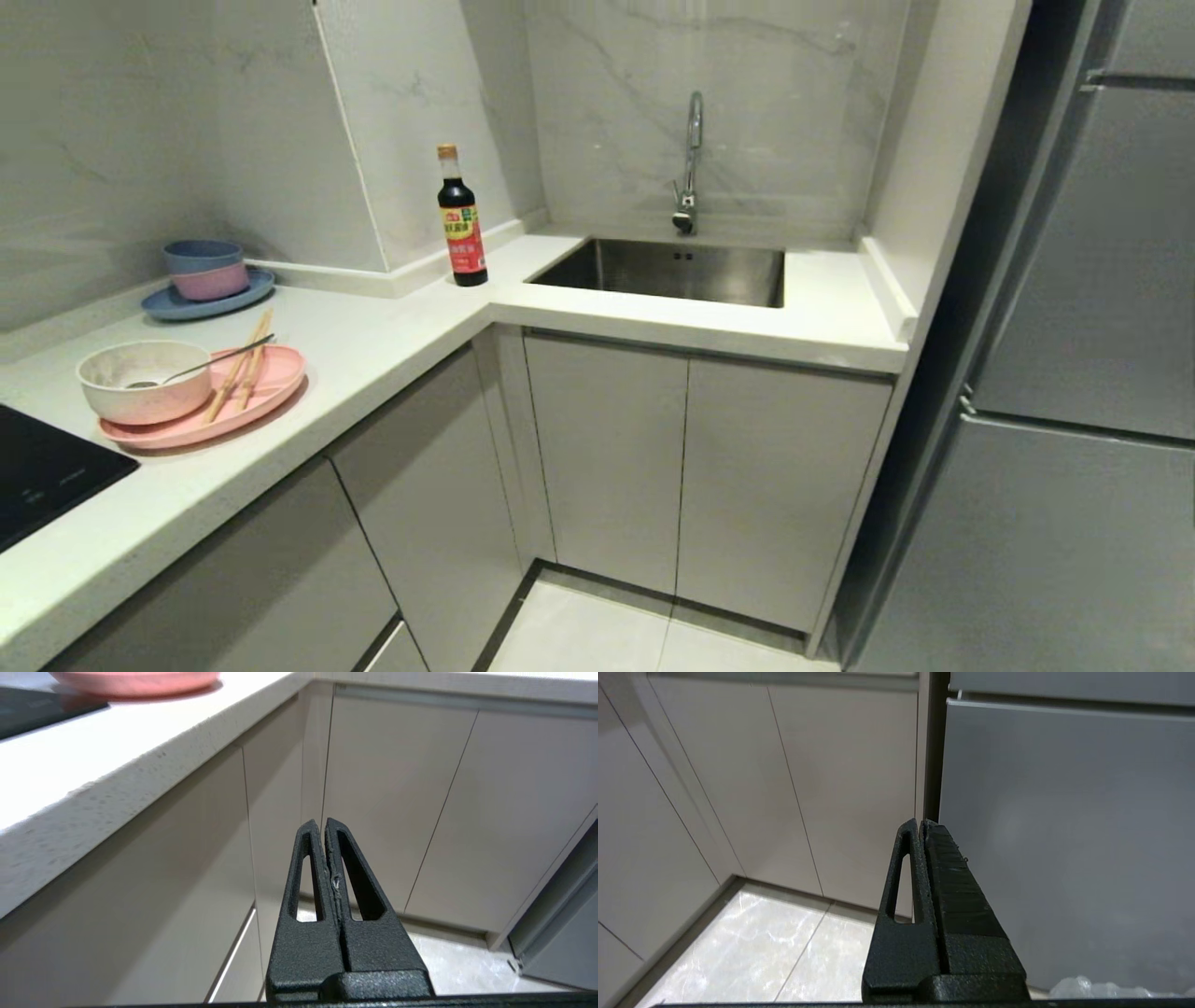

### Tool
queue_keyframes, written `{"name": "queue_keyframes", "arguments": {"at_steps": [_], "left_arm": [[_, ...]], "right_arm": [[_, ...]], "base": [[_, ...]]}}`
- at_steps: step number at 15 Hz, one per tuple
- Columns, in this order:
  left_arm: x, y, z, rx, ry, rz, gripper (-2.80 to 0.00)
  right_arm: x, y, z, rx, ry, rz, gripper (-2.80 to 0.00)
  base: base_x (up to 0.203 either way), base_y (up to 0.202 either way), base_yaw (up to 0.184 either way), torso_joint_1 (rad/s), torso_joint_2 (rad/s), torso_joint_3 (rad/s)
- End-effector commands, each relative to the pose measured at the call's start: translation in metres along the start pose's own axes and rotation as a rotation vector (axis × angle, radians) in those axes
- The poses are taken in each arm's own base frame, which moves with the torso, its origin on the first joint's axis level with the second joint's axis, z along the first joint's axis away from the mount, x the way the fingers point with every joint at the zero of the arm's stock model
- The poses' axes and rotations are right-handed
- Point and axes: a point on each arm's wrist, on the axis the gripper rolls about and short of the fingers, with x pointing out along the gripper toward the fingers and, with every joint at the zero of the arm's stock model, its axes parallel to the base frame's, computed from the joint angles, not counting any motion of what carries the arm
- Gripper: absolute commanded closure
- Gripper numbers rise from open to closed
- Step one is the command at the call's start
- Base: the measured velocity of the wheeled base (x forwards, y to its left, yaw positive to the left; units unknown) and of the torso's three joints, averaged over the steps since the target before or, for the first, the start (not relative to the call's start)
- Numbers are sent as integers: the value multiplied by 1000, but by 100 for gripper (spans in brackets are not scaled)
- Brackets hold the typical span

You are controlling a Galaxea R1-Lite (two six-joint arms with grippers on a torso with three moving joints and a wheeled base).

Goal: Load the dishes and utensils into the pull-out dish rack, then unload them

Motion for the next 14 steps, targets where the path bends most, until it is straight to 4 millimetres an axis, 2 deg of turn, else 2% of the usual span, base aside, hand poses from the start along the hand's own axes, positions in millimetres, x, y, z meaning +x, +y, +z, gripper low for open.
{"name": "queue_keyframes", "arguments": {"at_steps": [1,5,14], "left_arm": [[0,0,0,-1,4,0,0],[0,0,0,-2,4,0,0],[0,0,0,-2,4,2,0]], "right_arm": [[0,0,0,0,1,1,0],[0,0,0,0,1,1,0],[0,0,0,0,0,0,0]], "base": [[0,0,0,5,7,203],[0,0,0,1,3,112],[0,0,0,0,0,0]]}}
